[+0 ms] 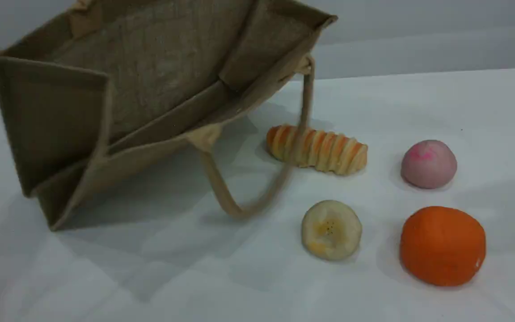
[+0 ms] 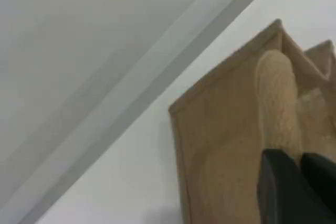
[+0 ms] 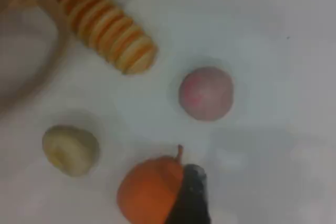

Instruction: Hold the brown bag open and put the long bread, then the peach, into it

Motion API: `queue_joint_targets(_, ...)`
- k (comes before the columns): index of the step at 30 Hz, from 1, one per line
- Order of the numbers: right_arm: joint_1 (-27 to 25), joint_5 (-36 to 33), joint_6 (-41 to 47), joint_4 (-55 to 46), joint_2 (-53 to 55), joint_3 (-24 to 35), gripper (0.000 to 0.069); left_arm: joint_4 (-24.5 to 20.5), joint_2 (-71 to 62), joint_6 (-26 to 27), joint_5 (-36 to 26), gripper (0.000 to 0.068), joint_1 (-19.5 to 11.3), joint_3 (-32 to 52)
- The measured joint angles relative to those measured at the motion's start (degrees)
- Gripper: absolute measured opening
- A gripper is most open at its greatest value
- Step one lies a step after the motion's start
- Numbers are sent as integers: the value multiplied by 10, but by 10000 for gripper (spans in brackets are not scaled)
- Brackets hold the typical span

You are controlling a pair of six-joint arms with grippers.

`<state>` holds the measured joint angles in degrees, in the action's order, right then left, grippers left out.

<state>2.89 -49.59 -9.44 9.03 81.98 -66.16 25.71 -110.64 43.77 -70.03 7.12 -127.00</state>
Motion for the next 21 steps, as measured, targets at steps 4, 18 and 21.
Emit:
queue_joint_targets(4, 0, 15, -41, 28, 34, 0, 584, -1, 0, 7, 0, 76, 0, 1)
queue_joint_targets(18, 0, 73, -298, 145, 174, 1, 584, -1, 0, 6, 1, 75, 0, 1)
queue_joint_targets(21, 0, 90, -361, 171, 196, 1, 584, -1, 0, 6, 1, 75, 0, 1)
